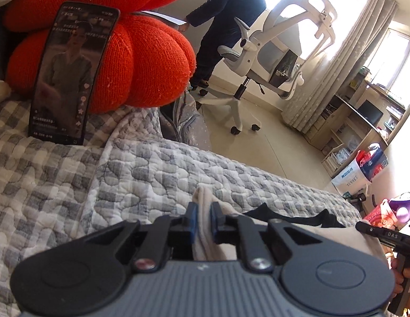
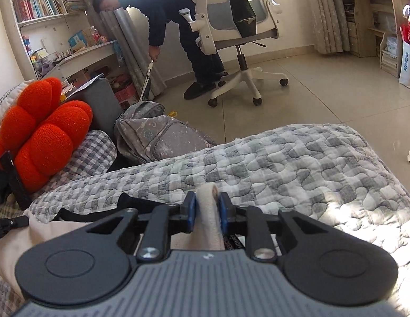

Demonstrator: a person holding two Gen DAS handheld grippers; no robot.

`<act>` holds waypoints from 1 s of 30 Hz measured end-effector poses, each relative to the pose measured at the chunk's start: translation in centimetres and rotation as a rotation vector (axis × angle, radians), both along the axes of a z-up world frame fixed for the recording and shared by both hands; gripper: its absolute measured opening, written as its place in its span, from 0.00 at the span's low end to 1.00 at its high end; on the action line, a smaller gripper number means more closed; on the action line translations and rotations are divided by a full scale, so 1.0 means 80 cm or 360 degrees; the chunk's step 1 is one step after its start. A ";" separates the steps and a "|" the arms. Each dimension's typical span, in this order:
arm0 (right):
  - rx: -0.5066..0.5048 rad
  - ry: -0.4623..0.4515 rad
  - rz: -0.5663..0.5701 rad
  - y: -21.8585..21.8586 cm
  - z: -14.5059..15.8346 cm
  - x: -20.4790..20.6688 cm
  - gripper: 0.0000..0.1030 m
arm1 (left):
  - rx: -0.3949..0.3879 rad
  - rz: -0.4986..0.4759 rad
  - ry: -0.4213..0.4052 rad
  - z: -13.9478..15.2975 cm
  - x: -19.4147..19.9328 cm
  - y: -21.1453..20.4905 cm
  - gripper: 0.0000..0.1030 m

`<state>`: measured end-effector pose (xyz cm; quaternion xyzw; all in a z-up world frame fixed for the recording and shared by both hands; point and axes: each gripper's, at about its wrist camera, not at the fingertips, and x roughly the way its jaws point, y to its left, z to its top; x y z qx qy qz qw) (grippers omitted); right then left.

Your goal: Fold clothes

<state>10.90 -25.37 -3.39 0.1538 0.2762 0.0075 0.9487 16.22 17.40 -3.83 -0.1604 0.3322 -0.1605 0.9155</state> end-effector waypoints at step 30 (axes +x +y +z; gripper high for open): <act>-0.0467 0.0022 -0.0091 0.046 0.008 0.047 0.39 | 0.0386 0.0180 -0.0151 0.019 0.016 -0.027 0.29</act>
